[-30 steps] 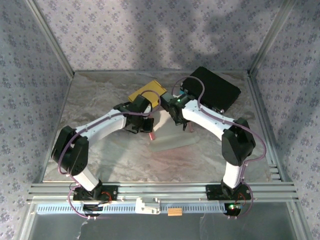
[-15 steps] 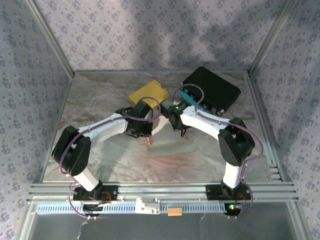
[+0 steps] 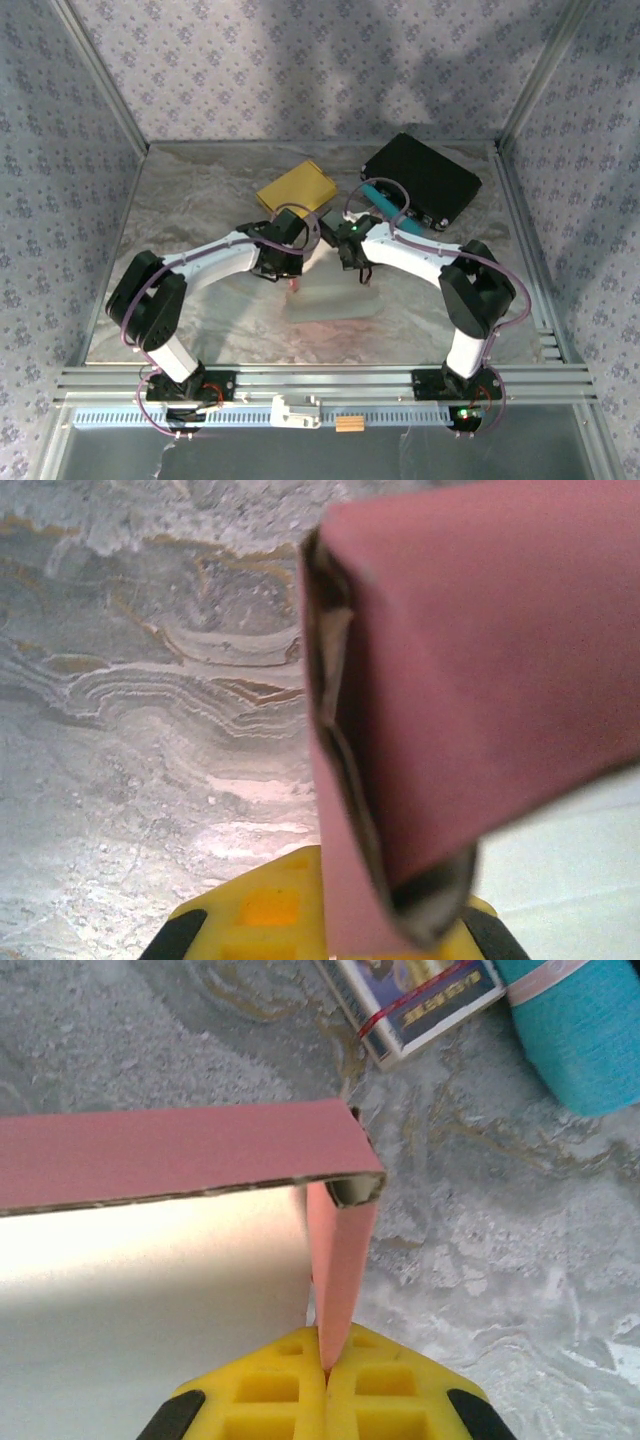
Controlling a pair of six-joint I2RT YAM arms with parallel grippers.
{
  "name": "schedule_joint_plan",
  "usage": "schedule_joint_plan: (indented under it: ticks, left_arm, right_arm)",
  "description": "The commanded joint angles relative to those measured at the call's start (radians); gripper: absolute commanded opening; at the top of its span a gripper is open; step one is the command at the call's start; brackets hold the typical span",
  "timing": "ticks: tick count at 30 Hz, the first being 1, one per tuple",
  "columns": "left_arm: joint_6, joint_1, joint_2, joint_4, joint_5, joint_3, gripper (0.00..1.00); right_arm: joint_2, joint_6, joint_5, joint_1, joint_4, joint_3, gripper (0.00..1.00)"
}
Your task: Fold the paper box
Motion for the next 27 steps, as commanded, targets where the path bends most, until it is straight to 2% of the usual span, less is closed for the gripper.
schedule_joint_plan:
  ticks: [1,4,6,15,19,22,24,27]
  left_arm:
    - [-0.061,-0.014,0.058,-0.047,-0.129,-0.006,0.08]
    - [-0.086,-0.029,0.117,-0.095,-0.176,0.03,0.06]
    - [-0.098,-0.032,0.147,-0.127,-0.19,0.051,0.0]
    - [-0.148,-0.062,0.223,-0.318,-0.316,0.162,0.0]
    - [-0.146,-0.079,0.195,-0.277,-0.306,0.161,0.0]
    - [-0.114,-0.081,0.175,-0.227,-0.277,0.164,0.16]
    - [-0.097,-0.079,0.164,-0.203,-0.261,0.163,0.23]
    - [-0.079,-0.067,0.138,-0.144,-0.224,0.137,0.26]
  right_arm:
    - [-0.002,0.062,0.033,0.025,-0.03,-0.011,0.0]
    - [0.015,0.074,0.025,0.026,-0.032,-0.008,0.0]
    - [0.014,0.072,0.017,0.023,-0.02,-0.012,0.0]
    - [-0.01,0.036,0.018,0.011,0.028,-0.023,0.0]
    - [-0.024,0.013,0.011,0.013,0.058,-0.031,0.0]
    - [-0.026,0.006,0.004,0.016,0.068,-0.037,0.0]
    - [-0.025,0.004,0.001,0.016,0.071,-0.04,0.0]
    - [-0.027,-0.001,-0.006,0.012,0.074,-0.042,0.0]
